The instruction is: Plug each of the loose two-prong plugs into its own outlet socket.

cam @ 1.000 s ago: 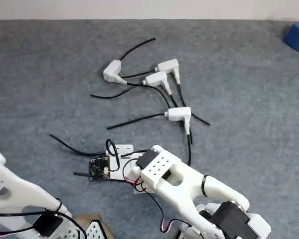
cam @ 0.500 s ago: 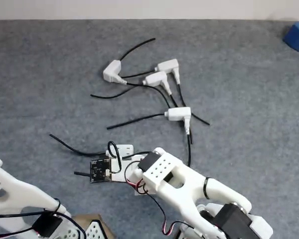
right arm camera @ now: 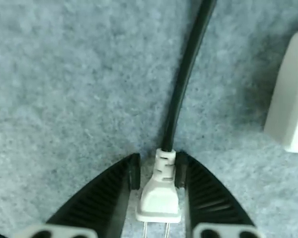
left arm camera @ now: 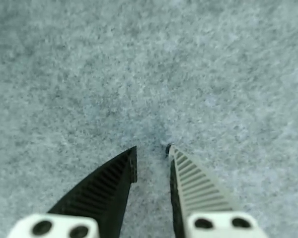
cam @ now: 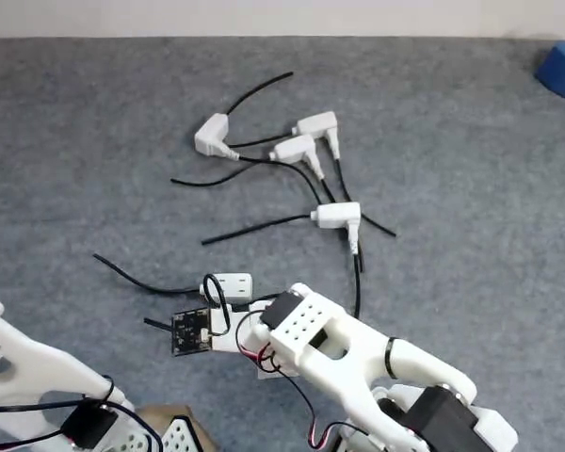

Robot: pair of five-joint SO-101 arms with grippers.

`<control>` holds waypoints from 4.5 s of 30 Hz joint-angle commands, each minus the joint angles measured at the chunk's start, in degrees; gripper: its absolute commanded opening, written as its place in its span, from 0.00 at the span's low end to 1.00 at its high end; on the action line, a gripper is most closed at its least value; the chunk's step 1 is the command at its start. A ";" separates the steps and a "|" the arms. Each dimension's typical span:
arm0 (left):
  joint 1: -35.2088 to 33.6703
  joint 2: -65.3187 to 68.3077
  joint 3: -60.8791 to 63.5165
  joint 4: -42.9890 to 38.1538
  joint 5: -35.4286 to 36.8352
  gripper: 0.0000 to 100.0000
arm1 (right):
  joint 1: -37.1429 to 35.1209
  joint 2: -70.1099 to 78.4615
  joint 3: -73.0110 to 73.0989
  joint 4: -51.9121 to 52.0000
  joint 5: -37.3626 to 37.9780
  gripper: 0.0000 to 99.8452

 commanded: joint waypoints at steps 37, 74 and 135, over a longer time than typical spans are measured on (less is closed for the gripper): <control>11.65 -8.92 -11.56 23.65 10.73 0.11 | 21.93 0.75 -48.75 12.88 -68.57 0.01; 60.26 -102.37 90.95 -28.31 32.97 0.26 | 22.29 36.44 -104.40 44.00 -62.95 0.01; 58.07 -129.54 115.21 -54.59 39.74 0.42 | 9.45 29.58 -91.82 47.34 -63.38 0.01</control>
